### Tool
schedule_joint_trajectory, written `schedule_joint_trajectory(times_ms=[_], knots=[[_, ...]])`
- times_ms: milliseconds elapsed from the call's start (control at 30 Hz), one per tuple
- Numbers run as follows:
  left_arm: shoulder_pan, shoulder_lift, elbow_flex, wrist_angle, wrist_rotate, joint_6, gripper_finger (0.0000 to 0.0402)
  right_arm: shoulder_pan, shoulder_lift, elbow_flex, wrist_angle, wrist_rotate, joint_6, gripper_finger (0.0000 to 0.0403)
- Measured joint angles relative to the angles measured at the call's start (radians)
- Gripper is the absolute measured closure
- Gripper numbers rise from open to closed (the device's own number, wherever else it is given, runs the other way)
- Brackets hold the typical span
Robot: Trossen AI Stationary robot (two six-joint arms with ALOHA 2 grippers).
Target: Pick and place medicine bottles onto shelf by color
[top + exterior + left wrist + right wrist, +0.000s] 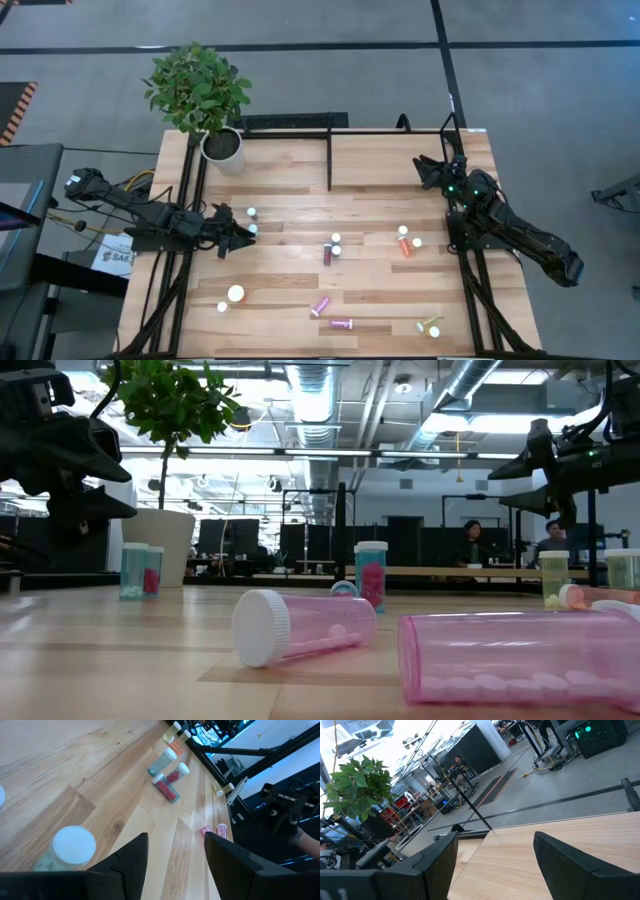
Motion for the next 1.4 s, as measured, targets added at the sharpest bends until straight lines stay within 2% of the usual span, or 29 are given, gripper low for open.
schedule_joint_trajectory(times_ms=[167, 267, 367, 467, 700, 1167, 1400], knots=[[0.0, 0.0, 0.0, 0.0, 0.0, 0.0, 0.0221, 0.001, 0.0, 0.0, 0.017, -0.005, 0.001, 0.0117], [0.0, 0.0, 0.0, 0.0, 0.0, 0.0, 0.0221, 0.001, 0.001, 0.0, 0.057, -0.083, 0.04, 0.0117], [0.0, 0.0, 0.0, 0.0, 0.0, 0.0, 0.0221, 0.001, 0.0, 0.0, 0.106, -0.154, 0.197, 0.0117], [0.0, 0.0, 0.0, 0.0, 0.0, 0.0, 0.0221, 0.001, 0.0, 0.0, 0.127, -0.182, 0.373, 0.0117], [0.0, 0.0, 0.0, 0.0, 0.0, 0.0, 0.0221, 0.001, 0.0, 0.0, 0.032, -0.24, 0.708, 0.0117], [0.0, 0.0, 0.0, 0.0, 0.0, 0.0, 0.0221, 0.001, 0.002, 0.0, -0.002, -0.336, 0.707, 0.0117], [0.0, 0.0, 0.0, 0.0, 0.0, 0.0, 0.0221, 0.0, 0.002, 0.0, 0.07, -0.369, 0.706, 0.0117]])
